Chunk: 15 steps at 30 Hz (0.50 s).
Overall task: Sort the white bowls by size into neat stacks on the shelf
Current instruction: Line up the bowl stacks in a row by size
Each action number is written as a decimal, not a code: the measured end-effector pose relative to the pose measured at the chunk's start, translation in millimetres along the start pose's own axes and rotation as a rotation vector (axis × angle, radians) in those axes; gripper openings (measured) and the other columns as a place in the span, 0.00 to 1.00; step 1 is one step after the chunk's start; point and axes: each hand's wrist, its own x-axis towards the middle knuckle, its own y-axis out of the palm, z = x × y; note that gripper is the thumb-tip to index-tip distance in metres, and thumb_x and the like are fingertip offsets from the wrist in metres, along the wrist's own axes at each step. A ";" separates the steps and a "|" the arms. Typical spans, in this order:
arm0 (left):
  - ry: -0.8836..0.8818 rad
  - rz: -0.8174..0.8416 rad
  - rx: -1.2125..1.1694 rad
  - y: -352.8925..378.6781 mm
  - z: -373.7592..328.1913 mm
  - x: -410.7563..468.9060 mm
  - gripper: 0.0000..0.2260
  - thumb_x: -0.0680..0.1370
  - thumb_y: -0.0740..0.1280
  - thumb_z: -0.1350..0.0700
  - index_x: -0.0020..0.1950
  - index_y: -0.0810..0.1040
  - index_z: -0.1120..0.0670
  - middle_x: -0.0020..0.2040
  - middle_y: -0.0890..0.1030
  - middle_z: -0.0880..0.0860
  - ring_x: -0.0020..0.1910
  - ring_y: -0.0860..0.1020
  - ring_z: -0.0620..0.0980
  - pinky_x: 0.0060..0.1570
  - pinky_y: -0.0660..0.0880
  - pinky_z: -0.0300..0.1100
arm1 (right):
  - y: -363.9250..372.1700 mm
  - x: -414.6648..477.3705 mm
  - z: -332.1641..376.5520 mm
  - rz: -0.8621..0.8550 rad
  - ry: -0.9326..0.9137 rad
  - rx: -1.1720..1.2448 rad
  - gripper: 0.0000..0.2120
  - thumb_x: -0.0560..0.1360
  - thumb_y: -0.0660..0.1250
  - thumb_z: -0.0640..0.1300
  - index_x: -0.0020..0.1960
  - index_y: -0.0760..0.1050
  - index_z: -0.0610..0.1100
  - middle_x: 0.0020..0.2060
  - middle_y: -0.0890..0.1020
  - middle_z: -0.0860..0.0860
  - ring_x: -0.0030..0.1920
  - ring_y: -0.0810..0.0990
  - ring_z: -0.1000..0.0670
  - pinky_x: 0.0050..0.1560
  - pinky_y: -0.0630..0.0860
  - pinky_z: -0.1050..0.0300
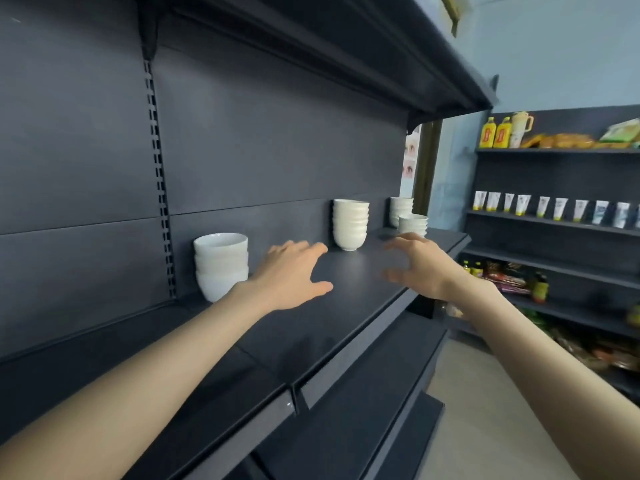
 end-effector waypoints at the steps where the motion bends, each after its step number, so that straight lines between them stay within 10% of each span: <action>1: 0.006 0.003 0.002 5.7 -4.1 17.7 0.26 0.78 0.63 0.42 0.73 0.63 0.50 0.65 0.73 0.52 0.64 0.70 0.55 0.60 0.65 0.47 | 0.2 11.1 -12.1 -0.002 0.007 0.002 0.26 0.74 0.69 0.51 0.70 0.69 0.48 0.69 0.68 0.48 0.66 0.69 0.44 0.66 0.68 0.48; 15: -0.150 0.032 0.081 119.9 -51.4 221.6 0.26 0.78 0.63 0.42 0.72 0.63 0.51 0.63 0.74 0.53 0.62 0.71 0.55 0.60 0.68 0.47 | 37.9 192.0 -201.6 0.067 -0.134 0.041 0.29 0.75 0.69 0.51 0.72 0.65 0.45 0.70 0.67 0.46 0.67 0.69 0.44 0.66 0.68 0.47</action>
